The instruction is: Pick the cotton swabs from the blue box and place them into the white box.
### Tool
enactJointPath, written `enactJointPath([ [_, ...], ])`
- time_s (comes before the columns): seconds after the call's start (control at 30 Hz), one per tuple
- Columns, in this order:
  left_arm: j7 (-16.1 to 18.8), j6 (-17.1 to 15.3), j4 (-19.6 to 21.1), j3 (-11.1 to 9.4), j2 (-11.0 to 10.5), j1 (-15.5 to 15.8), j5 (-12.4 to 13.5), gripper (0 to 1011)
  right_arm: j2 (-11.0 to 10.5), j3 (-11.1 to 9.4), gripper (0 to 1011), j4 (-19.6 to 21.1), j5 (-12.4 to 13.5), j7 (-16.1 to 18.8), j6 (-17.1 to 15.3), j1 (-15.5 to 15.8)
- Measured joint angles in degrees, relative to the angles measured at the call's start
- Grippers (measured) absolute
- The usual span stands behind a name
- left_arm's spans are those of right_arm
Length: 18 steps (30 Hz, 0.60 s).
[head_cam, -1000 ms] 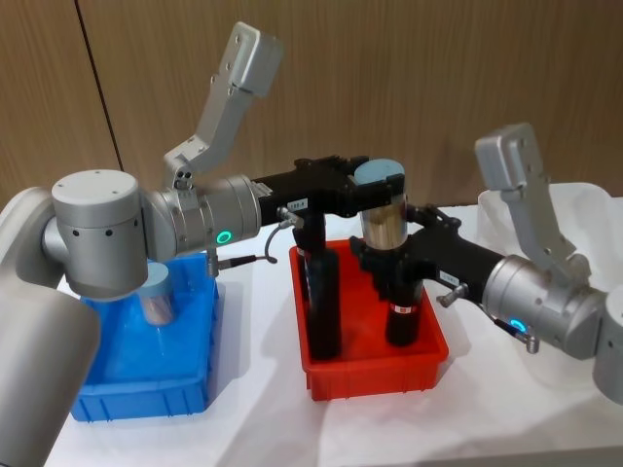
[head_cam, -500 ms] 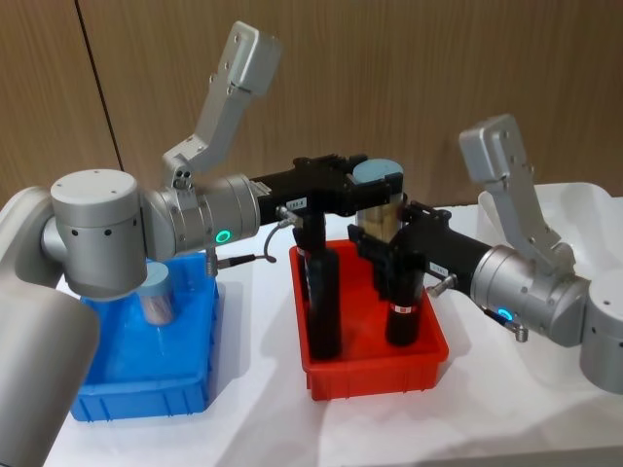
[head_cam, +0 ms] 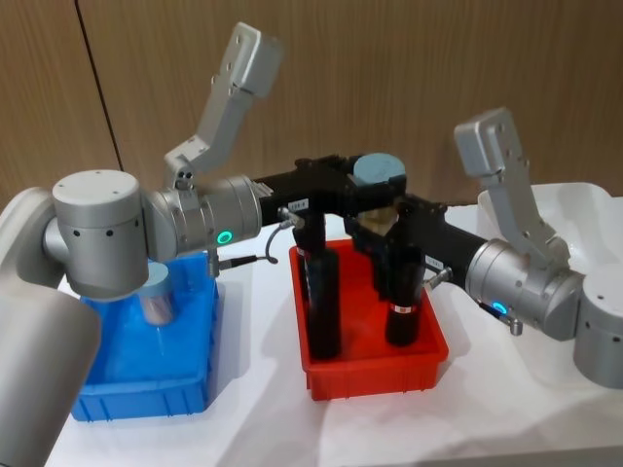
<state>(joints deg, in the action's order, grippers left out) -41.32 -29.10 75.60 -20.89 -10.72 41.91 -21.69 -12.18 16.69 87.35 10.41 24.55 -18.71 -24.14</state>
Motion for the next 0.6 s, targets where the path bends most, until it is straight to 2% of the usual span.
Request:
enactJointPath([
  [0.1, -0.01, -0.01, 0.0, 0.0, 0.0, 0.0, 0.0, 809, 0.02, 0.03, 632, -0.06, 0.05, -0.25, 0.13, -0.09],
  [0.2, -0.01, -0.01, 0.0, 0.0, -0.01, 0.0, 0.0, 927, 0.03, 0.04, 632, -0.11, 0.1, -0.43, 0.23, -0.14],
  [0.33, -0.01, -0.01, 0.0, 0.0, -0.02, 0.0, 0.01, 1003, 0.04, 0.07, 632, -0.16, 0.18, -0.61, 0.35, -0.2],
  [0.6, -0.01, 0.0, -0.01, 0.04, -0.02, 0.01, 0.03, 1003, -0.02, 0.08, 632, -0.26, 0.58, -1.0, 0.52, -0.24],
])
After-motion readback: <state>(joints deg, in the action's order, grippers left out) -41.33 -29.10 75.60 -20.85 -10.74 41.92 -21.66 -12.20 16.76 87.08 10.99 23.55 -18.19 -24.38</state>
